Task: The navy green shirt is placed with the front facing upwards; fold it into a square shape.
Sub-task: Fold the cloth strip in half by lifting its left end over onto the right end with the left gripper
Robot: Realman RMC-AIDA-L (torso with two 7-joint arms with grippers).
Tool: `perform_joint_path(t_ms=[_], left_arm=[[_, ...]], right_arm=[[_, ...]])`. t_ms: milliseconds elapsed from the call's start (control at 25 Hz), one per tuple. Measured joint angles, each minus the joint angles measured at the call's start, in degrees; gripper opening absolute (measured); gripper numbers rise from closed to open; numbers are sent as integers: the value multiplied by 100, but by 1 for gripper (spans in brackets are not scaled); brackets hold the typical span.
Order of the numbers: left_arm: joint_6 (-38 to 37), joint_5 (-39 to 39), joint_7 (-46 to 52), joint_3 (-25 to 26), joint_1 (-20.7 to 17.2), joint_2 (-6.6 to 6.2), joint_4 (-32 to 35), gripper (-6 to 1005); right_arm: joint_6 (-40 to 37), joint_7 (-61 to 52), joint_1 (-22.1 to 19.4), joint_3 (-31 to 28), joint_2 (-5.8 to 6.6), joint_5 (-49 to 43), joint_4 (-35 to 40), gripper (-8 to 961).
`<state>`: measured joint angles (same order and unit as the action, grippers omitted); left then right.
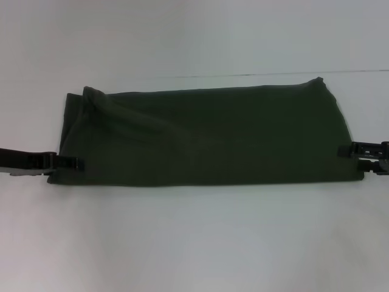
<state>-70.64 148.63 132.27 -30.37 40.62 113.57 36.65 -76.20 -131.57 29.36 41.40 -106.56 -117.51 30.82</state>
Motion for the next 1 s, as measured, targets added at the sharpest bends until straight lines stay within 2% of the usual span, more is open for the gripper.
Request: perform_joint_path(t_ms=[320,720,880,1000], left_arm=[[5,0,34,-215,34,2,3,805],[51,3,22,-283,56,8,17,566],[61,78,29,-286,58,8,26,320],[75,99,30,-286,60,8,27,184]], right_arm=[[21,-38,5,0,4,0,10,944],[20,-67,9,0,13,0,19,945],[-12,-72,9,0,13,0,27,944],[-32,-104,9,22,17,0,39,944]])
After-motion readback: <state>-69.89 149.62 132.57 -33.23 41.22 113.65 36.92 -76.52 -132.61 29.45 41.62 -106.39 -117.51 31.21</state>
